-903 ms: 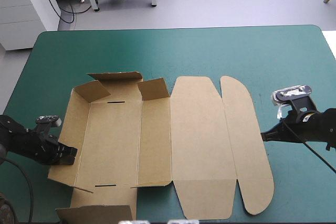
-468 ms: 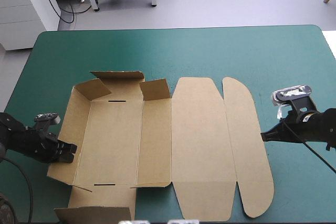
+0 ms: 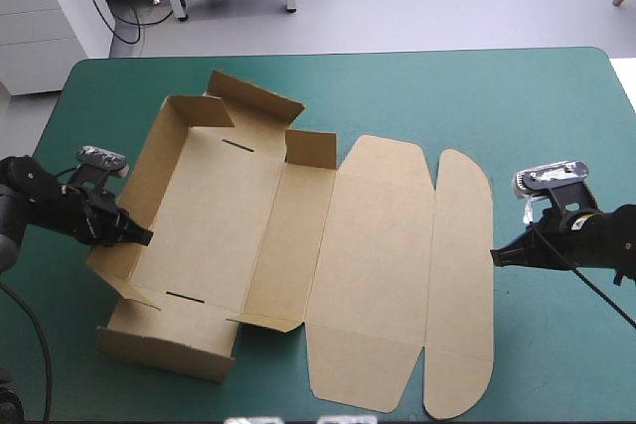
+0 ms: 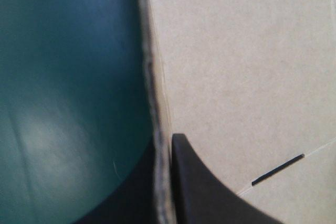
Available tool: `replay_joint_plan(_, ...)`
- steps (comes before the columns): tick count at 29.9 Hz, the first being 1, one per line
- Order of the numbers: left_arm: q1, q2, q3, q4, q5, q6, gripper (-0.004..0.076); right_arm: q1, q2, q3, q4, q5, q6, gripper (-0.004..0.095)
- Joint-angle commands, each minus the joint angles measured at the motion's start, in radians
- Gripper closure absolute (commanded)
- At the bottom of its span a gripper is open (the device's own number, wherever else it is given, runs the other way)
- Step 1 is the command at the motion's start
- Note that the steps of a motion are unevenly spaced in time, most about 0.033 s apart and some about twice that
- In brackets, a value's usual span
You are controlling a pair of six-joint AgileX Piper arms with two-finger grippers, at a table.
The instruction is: Fold the box
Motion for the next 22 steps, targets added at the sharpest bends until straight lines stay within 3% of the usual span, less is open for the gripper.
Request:
replay_joint_plan(1, -0.125, -0.024, -0.102, 0.061, -0.105, 0.003, 0.0731, -0.003, -0.016, -0.024, 0.018, -0.035, -0.001, 0.0929)
replay_joint_plan(17, -0.722, 0.004, -0.243, 0.72, -0.512, -0.153, 0.0731, -0.003, -0.016, -0.024, 0.018, -0.032, -0.001, 0.0929)
replay_joint_plan(22, -0.854, 0.016, -0.243, 0.945, -0.595, -0.309, 0.0731, -0.003, -0.016, -0.024, 0.018, -0.032, -0.001, 0.0929)
